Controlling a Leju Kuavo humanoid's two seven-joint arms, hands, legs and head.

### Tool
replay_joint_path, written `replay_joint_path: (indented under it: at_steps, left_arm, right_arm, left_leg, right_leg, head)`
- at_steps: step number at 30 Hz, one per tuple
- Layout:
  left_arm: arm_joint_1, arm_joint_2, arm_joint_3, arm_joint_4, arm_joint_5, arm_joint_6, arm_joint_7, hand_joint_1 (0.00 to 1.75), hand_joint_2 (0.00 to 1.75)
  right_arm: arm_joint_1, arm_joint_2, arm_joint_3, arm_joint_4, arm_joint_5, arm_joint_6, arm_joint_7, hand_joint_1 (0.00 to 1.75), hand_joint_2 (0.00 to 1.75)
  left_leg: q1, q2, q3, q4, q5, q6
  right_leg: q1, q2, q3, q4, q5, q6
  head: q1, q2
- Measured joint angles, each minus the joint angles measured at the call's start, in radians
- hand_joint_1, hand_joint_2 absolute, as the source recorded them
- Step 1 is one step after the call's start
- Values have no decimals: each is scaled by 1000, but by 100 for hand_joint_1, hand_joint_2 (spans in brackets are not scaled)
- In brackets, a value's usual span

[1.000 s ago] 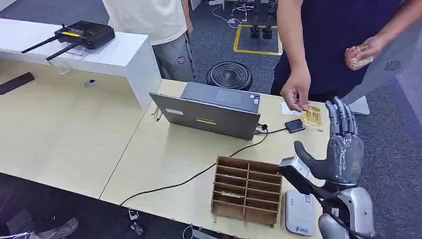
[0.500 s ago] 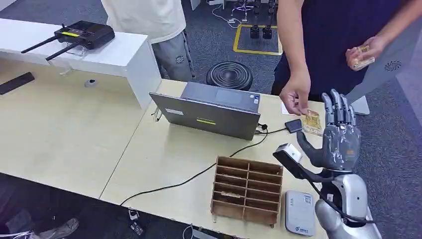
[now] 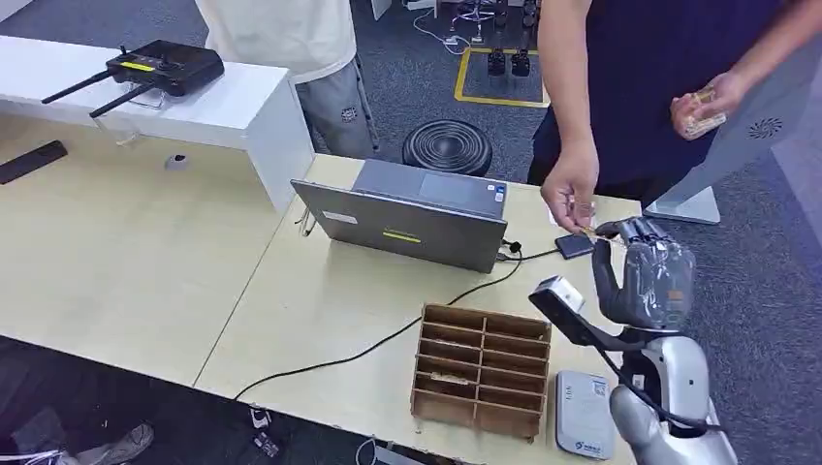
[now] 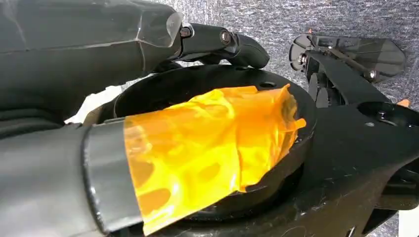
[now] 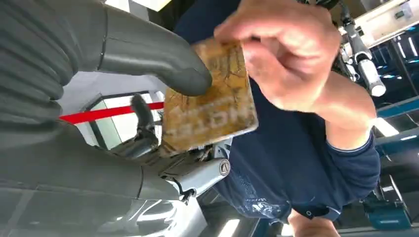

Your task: Pass the card to the sensor for recognition and then transmit it.

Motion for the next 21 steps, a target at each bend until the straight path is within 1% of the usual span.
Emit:
replay_joint_path:
  at_steps: [13, 18, 21]
  left_arm:
    - [0, 0, -2, 0, 0, 1, 0, 0, 0]
    - [0, 0, -3, 0, 3, 2, 0, 0, 0]
    - [0, 0, -3, 0, 8, 3, 0, 0, 0]
  right_arm:
    - [-1, 9, 1, 11, -18, 3, -1, 175, 175]
    - [-1, 11, 1, 11, -43, 4, -5, 175, 175]
    - [1, 17, 0, 9, -83, 4, -10, 175, 175]
  left_leg:
    - [0, 0, 0, 0, 0, 0]
    - [0, 0, 0, 0, 0, 0]
    - [0, 0, 0, 0, 0, 0]
  right_leg:
    - [0, 0, 0, 0, 0, 0]
    - [0, 0, 0, 0, 0, 0]
    - [0, 0, 0, 0, 0, 0]
  head:
    - [0, 0]
    - [0, 0]
    - [0, 0]
